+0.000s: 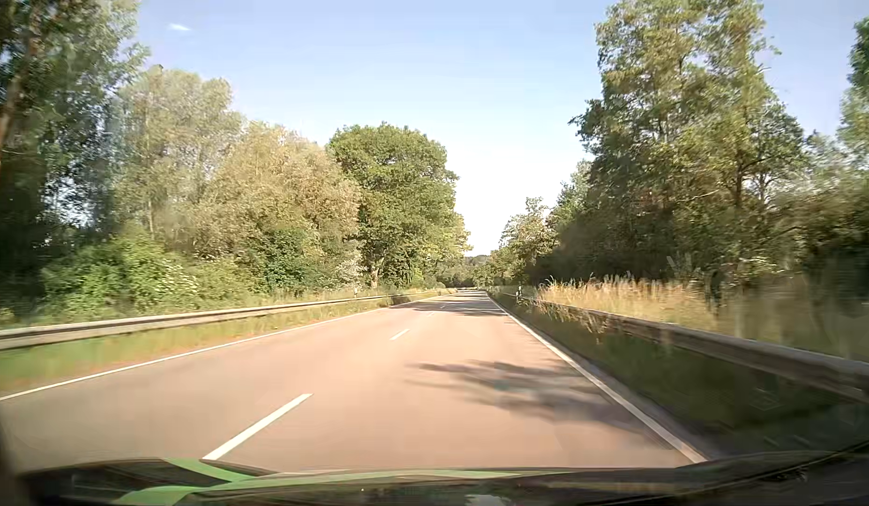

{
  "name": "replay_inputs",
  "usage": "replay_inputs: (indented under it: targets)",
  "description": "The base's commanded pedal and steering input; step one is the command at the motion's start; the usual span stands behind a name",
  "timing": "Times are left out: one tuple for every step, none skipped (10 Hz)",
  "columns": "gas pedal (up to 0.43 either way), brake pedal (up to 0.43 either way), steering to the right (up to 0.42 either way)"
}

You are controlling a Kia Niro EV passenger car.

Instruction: Follow the waypoints while adhering to traffic rules and regulations

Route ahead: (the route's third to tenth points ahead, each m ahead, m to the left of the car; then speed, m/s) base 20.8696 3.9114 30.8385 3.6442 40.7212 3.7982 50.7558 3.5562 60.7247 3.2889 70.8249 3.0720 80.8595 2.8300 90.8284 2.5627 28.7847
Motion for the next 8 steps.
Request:
replay_inputs:
  targets:
    - [0.248,0.0,-0.001]
    - [0.248,0.0,-0.001]
    - [0.248,0.0,0.0]
    - [0.248,0.0,0.0]
    - [0.248,0.0,0.0]
    - [0.26,0.0,0.0]
    - [0.26,0.0,0.001]
    - [0.268,0.0,0.001]
